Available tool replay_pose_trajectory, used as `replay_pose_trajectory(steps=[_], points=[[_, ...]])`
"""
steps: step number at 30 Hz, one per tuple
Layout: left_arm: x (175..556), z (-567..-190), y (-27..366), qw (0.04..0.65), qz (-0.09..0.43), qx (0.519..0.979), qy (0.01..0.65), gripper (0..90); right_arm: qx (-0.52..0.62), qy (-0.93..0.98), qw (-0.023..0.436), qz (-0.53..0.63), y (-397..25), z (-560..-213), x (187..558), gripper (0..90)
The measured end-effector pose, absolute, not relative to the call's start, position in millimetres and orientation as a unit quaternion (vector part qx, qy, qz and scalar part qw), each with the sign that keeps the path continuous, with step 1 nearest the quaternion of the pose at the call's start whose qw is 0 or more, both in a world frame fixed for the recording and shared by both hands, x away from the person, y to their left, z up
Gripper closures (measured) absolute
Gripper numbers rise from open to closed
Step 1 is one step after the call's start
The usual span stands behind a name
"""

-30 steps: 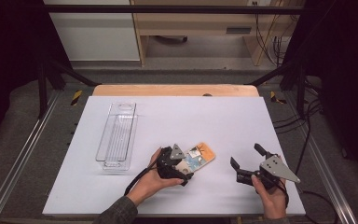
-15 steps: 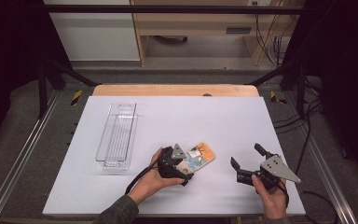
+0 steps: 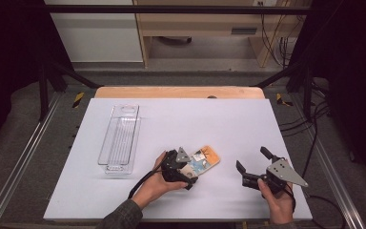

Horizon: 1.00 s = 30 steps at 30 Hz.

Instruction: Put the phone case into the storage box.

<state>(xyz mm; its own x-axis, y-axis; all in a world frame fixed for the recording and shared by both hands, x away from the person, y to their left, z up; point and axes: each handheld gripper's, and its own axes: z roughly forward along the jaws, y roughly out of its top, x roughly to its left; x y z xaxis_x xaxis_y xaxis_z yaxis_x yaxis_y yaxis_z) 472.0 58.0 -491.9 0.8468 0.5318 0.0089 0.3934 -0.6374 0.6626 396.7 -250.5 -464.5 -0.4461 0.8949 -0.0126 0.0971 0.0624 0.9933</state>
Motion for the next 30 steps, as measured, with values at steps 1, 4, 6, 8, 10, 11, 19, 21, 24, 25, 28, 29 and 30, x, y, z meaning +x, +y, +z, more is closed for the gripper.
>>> replay_pose_trajectory(steps=[1, 4, 6, 8, 10, 11, 19, 21, 24, 25, 28, 29, 30], points=[[472, -492, 58, 0.339, 0.102, 0.899, 0.257, 3.9, 0.390, 0.637, 0.354, 0.563, -251, -465, 397, 2.0], [471, -491, 60, 0.342, 0.104, 0.898, 0.256, 7.6, 0.390, 0.637, 0.354, 0.563, -251, -465, 397, 2.0], [471, -491, 60, 0.342, 0.106, 0.898, 0.256, 9.8, 0.390, 0.637, 0.353, 0.563, -250, -465, 397, 2.0], [470, -491, 60, 0.341, 0.109, 0.898, 0.256, 10.2, 0.391, 0.637, 0.352, 0.564, -250, -465, 397, 2.0], [470, -490, 60, 0.341, 0.109, 0.898, 0.258, 10.5, 0.391, 0.637, 0.352, 0.564, -250, -465, 397, 2.0], [470, -490, 59, 0.341, 0.110, 0.897, 0.258, 10.7, 0.391, 0.637, 0.351, 0.564, -250, -465, 397, 2.0], [471, -488, 62, 0.345, 0.113, 0.897, 0.254, 11.2, 0.389, 0.637, 0.350, 0.566, -248, -465, 396, 2.0], [471, -486, 64, 0.348, 0.113, 0.895, 0.255, 11.3, 0.388, 0.638, 0.349, 0.566, -247, -465, 396, 2.0], [471, -482, 67, 0.356, 0.114, 0.892, 0.255, 11.4, 0.387, 0.639, 0.349, 0.566, -246, -465, 396, 2.0], [471, -480, 68, 0.357, 0.115, 0.891, 0.255, 11.4, 0.387, 0.638, 0.348, 0.567, -246, -465, 396, 2.0], [471, -472, 70, 0.365, 0.117, 0.888, 0.253, 11.5, 0.384, 0.640, 0.351, 0.566, -244, -465, 396, 2.0], [471, -469, 71, 0.367, 0.119, 0.888, 0.252, 11.5, 0.383, 0.641, 0.351, 0.565, -244, -464, 396, 2.0], [470, -466, 71, 0.368, 0.121, 0.887, 0.250, 11.5, 0.382, 0.642, 0.351, 0.565, -243, -464, 396, 1.9]])
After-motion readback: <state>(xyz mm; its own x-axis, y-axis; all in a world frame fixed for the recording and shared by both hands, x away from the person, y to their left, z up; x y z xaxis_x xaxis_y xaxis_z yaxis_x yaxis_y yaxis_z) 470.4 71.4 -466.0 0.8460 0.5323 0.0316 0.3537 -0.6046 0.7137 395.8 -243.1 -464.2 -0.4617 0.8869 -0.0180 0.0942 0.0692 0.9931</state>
